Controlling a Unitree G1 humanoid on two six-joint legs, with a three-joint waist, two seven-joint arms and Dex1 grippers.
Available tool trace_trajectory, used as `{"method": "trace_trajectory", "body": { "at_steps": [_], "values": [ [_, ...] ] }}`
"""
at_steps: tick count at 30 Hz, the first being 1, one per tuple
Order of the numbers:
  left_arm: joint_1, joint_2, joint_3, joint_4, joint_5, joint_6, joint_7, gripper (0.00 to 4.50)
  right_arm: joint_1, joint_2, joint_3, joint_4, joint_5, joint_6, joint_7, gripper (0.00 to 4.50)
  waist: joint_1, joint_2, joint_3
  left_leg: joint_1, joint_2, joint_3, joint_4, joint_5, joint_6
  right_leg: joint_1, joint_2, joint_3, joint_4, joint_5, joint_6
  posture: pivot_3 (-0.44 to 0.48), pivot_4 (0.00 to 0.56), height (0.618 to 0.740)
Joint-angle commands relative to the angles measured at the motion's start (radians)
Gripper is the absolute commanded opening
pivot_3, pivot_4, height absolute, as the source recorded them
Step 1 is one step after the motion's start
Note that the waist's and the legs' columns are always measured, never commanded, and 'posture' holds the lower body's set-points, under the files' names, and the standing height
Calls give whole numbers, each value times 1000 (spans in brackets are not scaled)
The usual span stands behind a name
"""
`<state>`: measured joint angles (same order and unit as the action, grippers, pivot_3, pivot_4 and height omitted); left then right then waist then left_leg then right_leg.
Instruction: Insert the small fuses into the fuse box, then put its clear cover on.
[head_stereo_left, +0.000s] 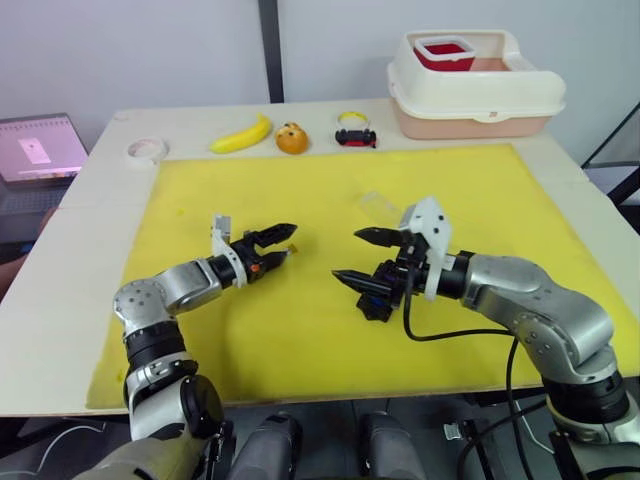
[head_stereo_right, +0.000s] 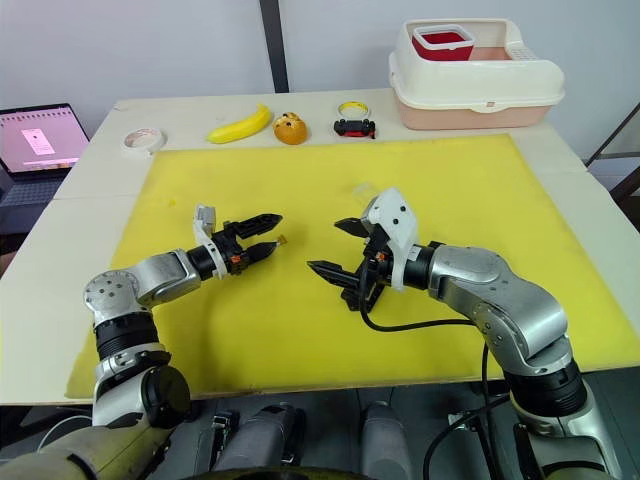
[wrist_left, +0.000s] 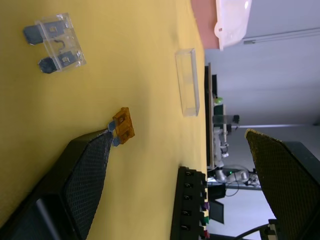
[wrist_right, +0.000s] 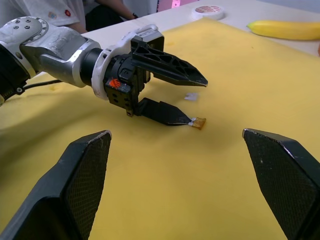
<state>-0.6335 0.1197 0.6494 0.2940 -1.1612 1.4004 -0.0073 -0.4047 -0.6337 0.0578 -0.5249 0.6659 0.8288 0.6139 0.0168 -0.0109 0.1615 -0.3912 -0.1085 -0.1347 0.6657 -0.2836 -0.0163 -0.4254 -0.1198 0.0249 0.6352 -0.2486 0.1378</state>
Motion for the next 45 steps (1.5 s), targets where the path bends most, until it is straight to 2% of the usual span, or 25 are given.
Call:
{"method": "trace_trajectory", "body": {
  "at_steps": [1, 10, 23, 26, 45],
  "values": [
    [0, 5, -36, 25, 30, -17, 6, 4500, -12, 9, -20, -19, -4, -7, -9, 4470, 1, 0, 0, 0, 0, 0, 0, 0, 0, 0, 0, 0, 0, 0, 0, 0, 150, 740],
    [11, 54, -71, 77, 63, -42, -29, 4500, 0, 4, -33, -20, -15, -11, -13, 4470, -2, 0, -1, 0, 0, 0, 0, 0, 0, 0, 0, 0, 0, 0, 0, 0, 150, 740],
    [2, 23, -116, 123, 92, -113, -76, 4500, -8, -8, -30, -8, -31, -8, -3, 4470, 23, 1, -2, 2, 0, 0, 0, 0, -1, 2, 0, 0, 0, 0, 0, 0, 150, 740],
    [6, 27, -115, 121, 90, -113, -76, 3675, -1, -20, -25, -8, -45, -12, 2, 4500, 23, 1, -2, 2, 0, 0, 0, 0, -1, 2, 0, 0, -1, 1, 0, 0, 150, 740],
    [4, 17, -122, 135, 102, -117, -75, 3675, 17, -24, -31, -19, -54, -7, 6, 4500, 23, 1, -3, 2, 0, 0, 0, 0, -1, 2, 0, 0, -1, 1, 0, 0, 150, 740]
  ]
}}
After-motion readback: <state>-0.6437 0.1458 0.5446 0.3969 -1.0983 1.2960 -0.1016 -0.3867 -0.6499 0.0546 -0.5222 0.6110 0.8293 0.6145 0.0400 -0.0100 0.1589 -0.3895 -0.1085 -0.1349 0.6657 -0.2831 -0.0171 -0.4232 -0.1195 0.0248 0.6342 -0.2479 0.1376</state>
